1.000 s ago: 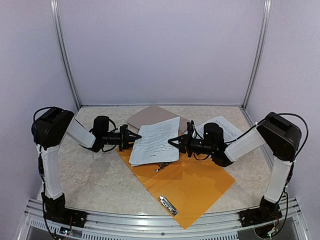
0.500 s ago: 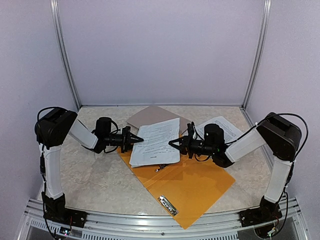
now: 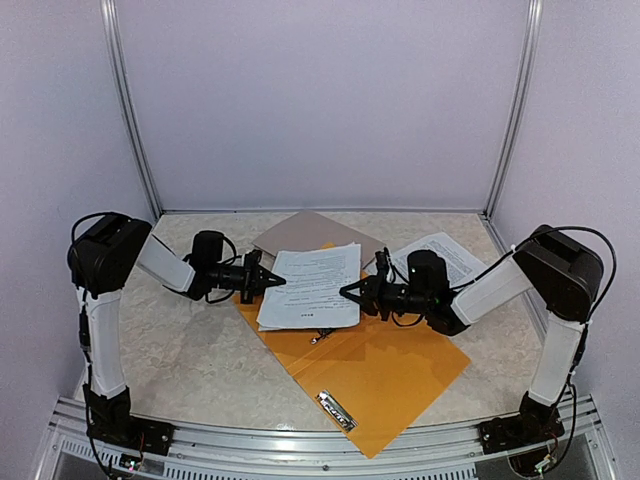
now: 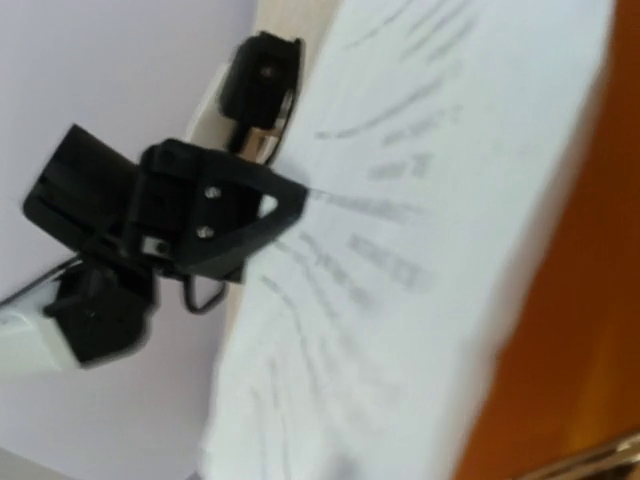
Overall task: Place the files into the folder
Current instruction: Pass from the right arm to the left, then place the file on the spring clip of the folder.
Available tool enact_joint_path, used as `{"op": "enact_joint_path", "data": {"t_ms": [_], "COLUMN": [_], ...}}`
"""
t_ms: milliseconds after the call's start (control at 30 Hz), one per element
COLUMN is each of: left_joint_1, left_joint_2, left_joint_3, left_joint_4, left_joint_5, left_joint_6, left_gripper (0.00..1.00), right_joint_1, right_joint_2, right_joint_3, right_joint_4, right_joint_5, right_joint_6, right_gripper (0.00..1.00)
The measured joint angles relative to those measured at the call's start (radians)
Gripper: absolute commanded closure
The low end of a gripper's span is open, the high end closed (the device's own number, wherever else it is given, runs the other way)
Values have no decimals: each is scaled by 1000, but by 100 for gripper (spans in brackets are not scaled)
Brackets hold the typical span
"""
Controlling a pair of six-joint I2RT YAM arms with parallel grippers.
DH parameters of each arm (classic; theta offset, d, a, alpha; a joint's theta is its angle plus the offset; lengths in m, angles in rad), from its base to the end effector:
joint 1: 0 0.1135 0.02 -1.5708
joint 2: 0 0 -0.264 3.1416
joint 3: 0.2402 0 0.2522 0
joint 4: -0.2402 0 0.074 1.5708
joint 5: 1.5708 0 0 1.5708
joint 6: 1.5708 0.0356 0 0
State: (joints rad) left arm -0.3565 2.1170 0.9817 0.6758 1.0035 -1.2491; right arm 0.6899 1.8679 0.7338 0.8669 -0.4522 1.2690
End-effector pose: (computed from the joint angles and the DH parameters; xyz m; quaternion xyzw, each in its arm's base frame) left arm 0.3628 -0.1672 0.1010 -0.0926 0.7814 -0.6165 0.0274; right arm 0.2659 0.2395 0.1413 0.0909 0.7813 0.5901 0.1816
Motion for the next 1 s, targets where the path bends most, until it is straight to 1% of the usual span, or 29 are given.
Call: {"op": "enact_joint_path", "data": {"t_ms": [67, 133, 233, 300, 367, 400, 533, 633, 733, 867, 1000], "left_joint_1": [8, 15, 19, 20, 20, 20, 18, 7, -13, -37, -49], "left_joint_2": [-16, -40, -87, -127, -159, -176, -192, -171, -114, -16, 67], "left_joint_3": [18, 48, 144, 221, 290, 332, 463, 573, 695, 815, 876], "left_joint_4": [-92, -217, -483, -658, -794, -876, -1105, -1289, -1440, -1595, -1712], "left_joint_5": [2, -3, -48, -89, -129, -152, -219, -281, -334, -391, -438], "left_joint_6": [60, 146, 323, 439, 538, 588, 741, 855, 967, 1105, 1239], "left_gripper": [100, 100, 100, 100, 100, 100, 100, 100, 100, 100, 100], "right_joint_1": [0, 0, 0, 0, 0, 0, 0, 0, 0, -5, -14], "right_joint_2": [0, -2, -24, -56, -90, -108, -150, -150, -147, -129, -104], "right_joint_3": [2, 9, 35, 64, 92, 109, 165, 196, 212, 220, 220], "right_joint_4": [-22, -72, -204, -312, -393, -439, -557, -620, -665, -694, -698], "right_joint_5": [2, 8, 36, 70, 102, 120, 168, 180, 182, 175, 153], "right_joint_6": [-22, -61, -152, -235, -299, -338, -459, -527, -583, -635, -658], "right_gripper": [65, 56, 46, 42, 39, 38, 37, 37, 37, 38, 39]}}
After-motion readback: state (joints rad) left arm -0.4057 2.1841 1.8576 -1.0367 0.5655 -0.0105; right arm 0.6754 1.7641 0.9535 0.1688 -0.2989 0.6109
